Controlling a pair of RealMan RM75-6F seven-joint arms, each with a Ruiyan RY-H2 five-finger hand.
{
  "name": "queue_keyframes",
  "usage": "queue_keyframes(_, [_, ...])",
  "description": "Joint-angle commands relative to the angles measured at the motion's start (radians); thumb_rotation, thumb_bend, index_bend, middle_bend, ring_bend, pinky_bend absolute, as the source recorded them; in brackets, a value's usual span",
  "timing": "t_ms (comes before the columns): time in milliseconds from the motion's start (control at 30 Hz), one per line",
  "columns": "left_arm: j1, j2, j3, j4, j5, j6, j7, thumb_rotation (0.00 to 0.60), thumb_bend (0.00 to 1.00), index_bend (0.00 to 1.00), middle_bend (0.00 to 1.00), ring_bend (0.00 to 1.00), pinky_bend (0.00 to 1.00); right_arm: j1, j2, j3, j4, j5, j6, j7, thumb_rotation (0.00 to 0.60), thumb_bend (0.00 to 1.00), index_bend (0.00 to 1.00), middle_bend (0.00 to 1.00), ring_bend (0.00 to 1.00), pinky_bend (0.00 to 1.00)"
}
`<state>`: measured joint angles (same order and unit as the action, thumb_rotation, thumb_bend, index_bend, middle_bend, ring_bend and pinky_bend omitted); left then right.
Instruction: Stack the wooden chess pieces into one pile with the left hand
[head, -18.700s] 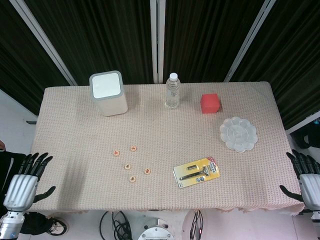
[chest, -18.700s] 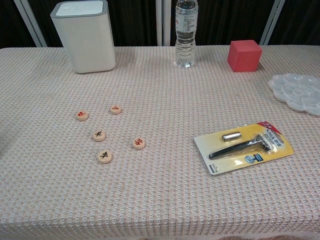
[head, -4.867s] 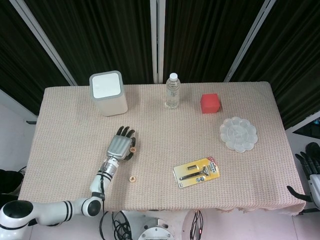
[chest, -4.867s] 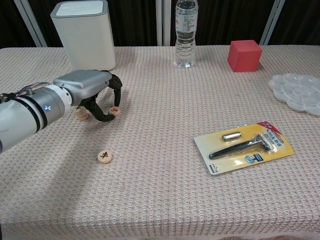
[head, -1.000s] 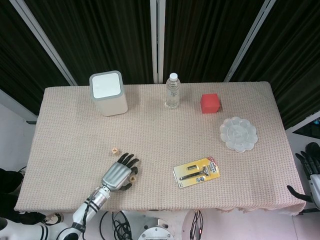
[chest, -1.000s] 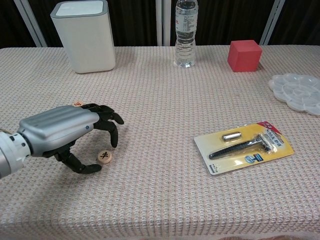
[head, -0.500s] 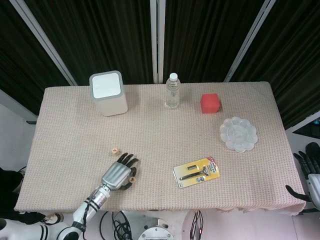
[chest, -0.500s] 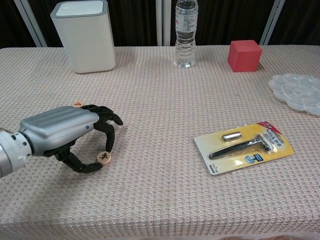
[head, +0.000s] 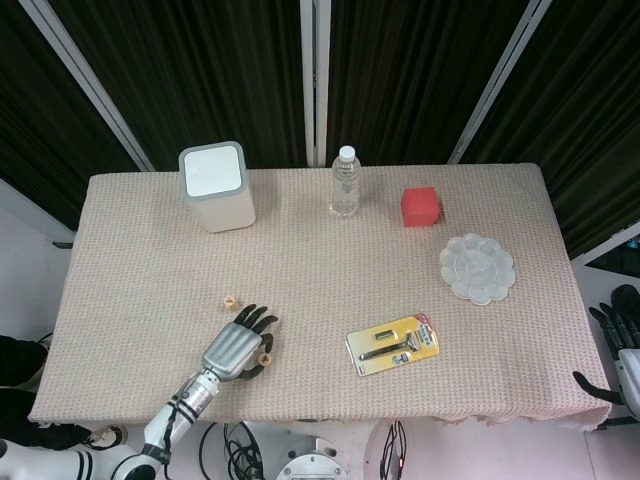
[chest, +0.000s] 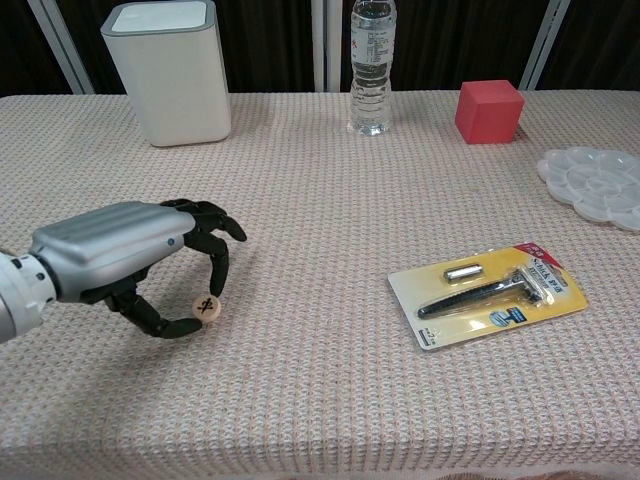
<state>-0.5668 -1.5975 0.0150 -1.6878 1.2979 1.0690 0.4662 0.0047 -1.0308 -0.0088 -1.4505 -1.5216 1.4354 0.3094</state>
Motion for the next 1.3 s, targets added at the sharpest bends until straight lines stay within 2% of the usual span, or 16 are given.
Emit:
queue_keyframes(33, [0.001, 0.042, -0.023, -0.054, 0.004, 0.023, 0.006, 0.600, 0.27, 0.50, 0.13, 0.00, 0.00, 0.000, 0.002, 0.001, -0.001, -0.001, 0.002, 0.002, 0.600, 0.16, 0.00, 0.00, 0.00, 0.00])
queue_keyframes(300, [0.006, 0.137, -0.087, -0.114, -0.070, 0.048, 0.000, 0.600, 0.27, 0.51, 0.13, 0.00, 0.00, -0.003, 0.012, -0.001, -0.013, -0.016, 0.019, 0.000, 0.600, 0.16, 0.00, 0.00, 0.00, 0.00])
queue_keyframes(500, [-0.016, 0.156, -0.122, -0.075, -0.134, 0.007, -0.025, 0.600, 0.27, 0.50, 0.13, 0.00, 0.00, -0.006, 0.019, -0.007, -0.030, -0.030, 0.030, -0.015, 0.600, 0.16, 0.00, 0.00, 0.00, 0.00])
queue_keyframes(733, [-0.046, 0.140, -0.171, 0.002, -0.211, -0.043, -0.090, 0.600, 0.27, 0.50, 0.13, 0.00, 0.00, -0.008, 0.022, -0.009, -0.036, -0.029, 0.030, -0.027, 0.600, 0.16, 0.00, 0.00, 0.00, 0.00])
queue_keyframes(1033, [-0.090, 0.131, -0.196, 0.064, -0.282, -0.111, -0.123, 0.600, 0.28, 0.51, 0.14, 0.00, 0.00, 0.002, 0.023, -0.010, -0.042, -0.032, 0.015, -0.046, 0.600, 0.16, 0.00, 0.00, 0.00, 0.00])
queue_keyframes(1300, [-0.113, 0.122, -0.195, 0.086, -0.319, -0.129, -0.117, 0.600, 0.28, 0.51, 0.14, 0.00, 0.00, 0.001, 0.021, -0.010, -0.034, -0.026, 0.012, -0.037, 0.600, 0.16, 0.00, 0.00, 0.00, 0.00])
